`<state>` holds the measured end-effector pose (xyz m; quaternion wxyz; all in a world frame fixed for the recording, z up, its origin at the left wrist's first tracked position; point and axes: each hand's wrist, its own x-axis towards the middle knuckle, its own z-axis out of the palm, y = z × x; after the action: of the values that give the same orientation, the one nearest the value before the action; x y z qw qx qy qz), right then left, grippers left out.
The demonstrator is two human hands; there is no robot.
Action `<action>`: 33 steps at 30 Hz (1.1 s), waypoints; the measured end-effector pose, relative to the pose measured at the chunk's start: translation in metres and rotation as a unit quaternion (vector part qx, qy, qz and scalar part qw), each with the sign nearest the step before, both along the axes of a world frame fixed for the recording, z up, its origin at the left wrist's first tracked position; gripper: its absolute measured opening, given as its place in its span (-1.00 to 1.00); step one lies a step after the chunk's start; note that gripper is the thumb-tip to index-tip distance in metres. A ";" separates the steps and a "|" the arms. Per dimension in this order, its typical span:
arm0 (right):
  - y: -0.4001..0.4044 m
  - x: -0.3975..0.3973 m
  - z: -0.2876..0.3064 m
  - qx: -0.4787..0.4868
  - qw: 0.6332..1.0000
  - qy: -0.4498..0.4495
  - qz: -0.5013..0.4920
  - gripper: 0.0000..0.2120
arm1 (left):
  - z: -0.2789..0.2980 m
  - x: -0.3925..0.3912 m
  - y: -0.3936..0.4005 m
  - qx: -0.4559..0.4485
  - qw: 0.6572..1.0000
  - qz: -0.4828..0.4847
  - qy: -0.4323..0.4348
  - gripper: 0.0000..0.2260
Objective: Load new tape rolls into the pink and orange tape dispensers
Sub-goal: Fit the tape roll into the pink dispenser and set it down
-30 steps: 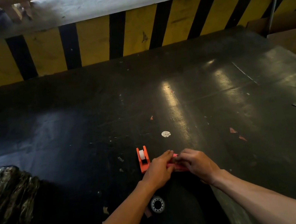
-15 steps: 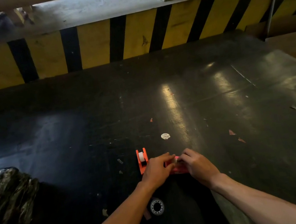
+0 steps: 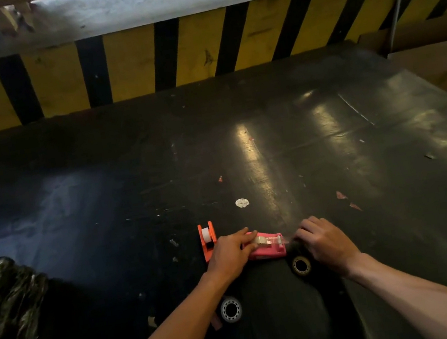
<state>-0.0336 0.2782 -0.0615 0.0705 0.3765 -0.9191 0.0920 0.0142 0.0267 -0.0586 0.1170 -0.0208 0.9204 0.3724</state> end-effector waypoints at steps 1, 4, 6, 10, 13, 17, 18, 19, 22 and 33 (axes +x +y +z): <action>0.001 0.001 -0.001 0.006 1.000 -0.003 -0.007 -0.84 | 0.000 0.000 0.000 0.001 1.000 0.000 -0.002 -0.63; -0.002 0.004 -0.005 0.024 0.999 -0.016 -0.030 -0.84 | -0.001 -0.001 0.000 0.000 1.000 0.004 -0.003 -0.63; -0.007 0.009 -0.006 0.031 0.999 -0.021 -0.038 -0.81 | -0.001 0.000 0.001 0.002 1.000 0.007 -0.003 -0.64; -0.021 0.021 -0.010 0.006 0.996 -0.059 -0.072 -0.83 | -0.001 0.000 0.002 0.009 1.000 0.012 -0.008 -0.64; -0.033 0.031 -0.011 -0.047 0.976 -0.132 -0.169 -0.86 | -0.002 0.000 0.002 0.010 1.000 0.016 -0.008 -0.64; -0.052 0.042 -0.007 -0.045 0.923 -0.268 -0.273 -0.63 | -0.003 0.000 0.005 0.024 0.999 0.030 -0.016 -0.63; -0.055 0.043 -0.005 -0.032 0.914 -0.288 -0.284 -0.57 | -0.004 0.001 0.005 0.023 0.999 0.031 -0.015 -0.63; -0.057 0.042 -0.003 -0.011 0.907 -0.306 -0.289 -0.50 | -0.004 0.001 0.005 0.022 0.999 0.031 -0.012 -0.64; -0.055 0.032 0.004 0.042 0.884 -0.361 -0.293 -0.39 | -0.004 0.003 0.005 0.014 1.000 0.021 -0.010 -0.64; -0.065 0.006 -0.003 0.048 0.954 -0.283 -0.086 -0.20 | -0.002 0.014 -0.026 -0.084 0.984 0.112 0.114 -0.38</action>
<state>-0.0280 0.2136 -0.0648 -0.2037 0.2577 -0.9335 0.1440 0.0281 0.0003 -0.0602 -0.0333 -0.0910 0.9476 0.3045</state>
